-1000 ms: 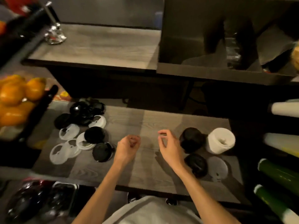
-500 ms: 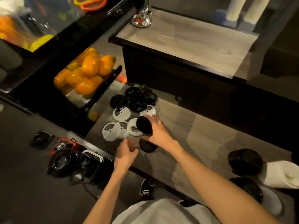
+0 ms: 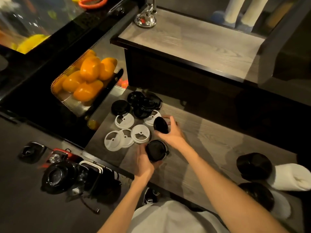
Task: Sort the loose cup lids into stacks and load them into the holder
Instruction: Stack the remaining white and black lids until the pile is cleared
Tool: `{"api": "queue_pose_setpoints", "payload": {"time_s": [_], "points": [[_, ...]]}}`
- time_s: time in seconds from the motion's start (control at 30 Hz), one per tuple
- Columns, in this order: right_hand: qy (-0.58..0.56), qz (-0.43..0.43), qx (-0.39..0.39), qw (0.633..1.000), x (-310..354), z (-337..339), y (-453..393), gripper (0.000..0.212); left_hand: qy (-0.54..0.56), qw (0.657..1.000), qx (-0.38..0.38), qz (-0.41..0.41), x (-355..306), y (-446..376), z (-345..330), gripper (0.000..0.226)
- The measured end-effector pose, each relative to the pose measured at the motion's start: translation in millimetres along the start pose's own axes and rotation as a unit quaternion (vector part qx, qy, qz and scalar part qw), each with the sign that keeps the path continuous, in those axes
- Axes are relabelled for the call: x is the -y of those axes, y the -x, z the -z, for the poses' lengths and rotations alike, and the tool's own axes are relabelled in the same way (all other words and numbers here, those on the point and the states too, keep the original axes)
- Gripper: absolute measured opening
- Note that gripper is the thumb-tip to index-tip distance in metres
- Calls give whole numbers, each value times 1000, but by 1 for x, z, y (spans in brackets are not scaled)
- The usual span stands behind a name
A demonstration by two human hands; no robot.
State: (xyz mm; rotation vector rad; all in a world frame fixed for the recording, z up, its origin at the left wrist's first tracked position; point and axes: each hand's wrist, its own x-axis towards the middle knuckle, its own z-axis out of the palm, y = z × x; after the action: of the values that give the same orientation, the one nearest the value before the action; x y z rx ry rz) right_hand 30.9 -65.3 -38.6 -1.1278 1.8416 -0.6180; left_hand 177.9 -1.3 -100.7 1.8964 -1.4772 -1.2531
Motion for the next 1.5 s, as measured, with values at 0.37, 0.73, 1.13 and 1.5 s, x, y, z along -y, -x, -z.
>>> {"api": "queue_pose_setpoints", "payload": {"time_s": [0.37,0.73,1.13,1.5], "points": [[-596,-124,52,792,-48,50,68,60,-63,986,-11,-154,-21,-6,-13,83],[-389,-60,-99,914,-56,75,81,40,382,900,211,-16,-56,11,2,81],[-227,-17,-101,969,-82,140,143,40,265,912,302,-80,-85,31,-37,41],[-108,-37,-272,956,-130,187,200,40,199,843,481,-135,-155,82,-87,15]]}}
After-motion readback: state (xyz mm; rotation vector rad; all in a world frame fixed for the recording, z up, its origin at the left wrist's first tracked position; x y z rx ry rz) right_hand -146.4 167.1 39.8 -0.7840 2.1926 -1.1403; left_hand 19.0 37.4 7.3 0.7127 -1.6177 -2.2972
